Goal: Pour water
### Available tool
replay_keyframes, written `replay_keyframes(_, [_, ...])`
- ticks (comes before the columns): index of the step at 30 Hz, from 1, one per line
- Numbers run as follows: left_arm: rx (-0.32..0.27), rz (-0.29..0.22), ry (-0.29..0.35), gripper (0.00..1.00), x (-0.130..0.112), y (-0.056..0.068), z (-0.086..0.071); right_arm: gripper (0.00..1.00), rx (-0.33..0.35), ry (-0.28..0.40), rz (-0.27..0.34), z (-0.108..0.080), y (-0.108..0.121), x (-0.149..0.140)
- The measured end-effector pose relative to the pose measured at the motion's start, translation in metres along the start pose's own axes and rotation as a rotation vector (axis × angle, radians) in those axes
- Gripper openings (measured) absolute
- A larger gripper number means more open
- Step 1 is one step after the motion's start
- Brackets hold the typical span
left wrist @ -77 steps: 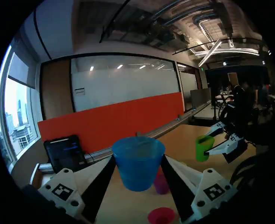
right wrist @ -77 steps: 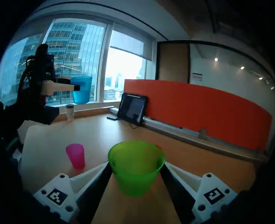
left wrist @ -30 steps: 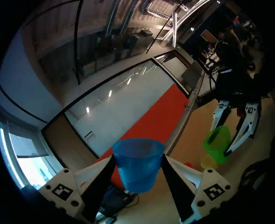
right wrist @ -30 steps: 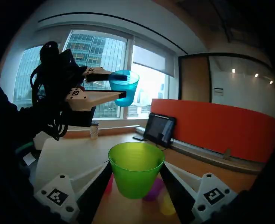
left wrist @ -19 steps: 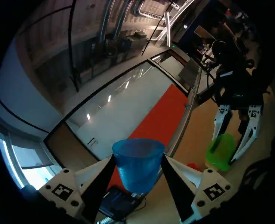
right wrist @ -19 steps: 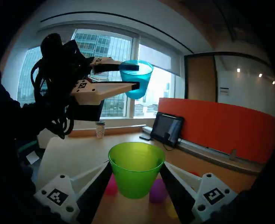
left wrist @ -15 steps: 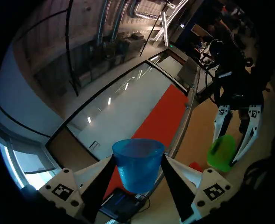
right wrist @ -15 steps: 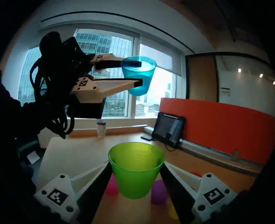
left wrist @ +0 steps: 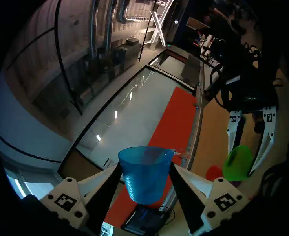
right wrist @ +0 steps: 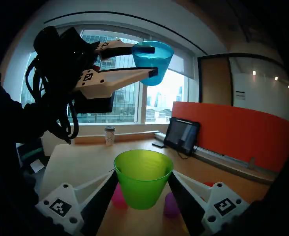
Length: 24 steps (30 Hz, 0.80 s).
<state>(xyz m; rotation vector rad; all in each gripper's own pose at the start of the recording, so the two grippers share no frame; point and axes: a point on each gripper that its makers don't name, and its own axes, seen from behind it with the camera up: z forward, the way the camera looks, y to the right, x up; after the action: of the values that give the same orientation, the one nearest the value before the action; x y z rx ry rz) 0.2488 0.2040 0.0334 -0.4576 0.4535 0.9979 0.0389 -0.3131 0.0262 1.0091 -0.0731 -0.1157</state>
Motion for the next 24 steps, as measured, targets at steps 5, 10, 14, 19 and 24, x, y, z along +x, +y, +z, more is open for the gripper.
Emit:
replay_keyframes(5, [0.007,0.044,0.003,0.84,0.004,0.0,0.001,0.89,0.006,0.0,-0.001,0.002,-0.002,0.0])
replay_keyframes(10, [0.011,0.072,0.008,0.84,0.006,-0.002,0.0,0.89,0.005,-0.002,-0.005,0.003,-0.002,-0.001])
replay_keyframes(14, [0.016,0.094,0.009,0.84,0.007,-0.004,-0.001,0.89,0.005,-0.005,-0.004,0.002,-0.002,-0.002])
replay_keyframes(19, [0.022,0.129,0.011,0.84,0.009,-0.003,-0.002,0.89,0.004,-0.003,-0.005,0.001,-0.001,-0.002])
replay_keyframes(24, [0.027,0.163,0.012,0.84,0.011,-0.005,-0.003,0.89,0.002,-0.001,-0.007,0.0,-0.001,-0.001])
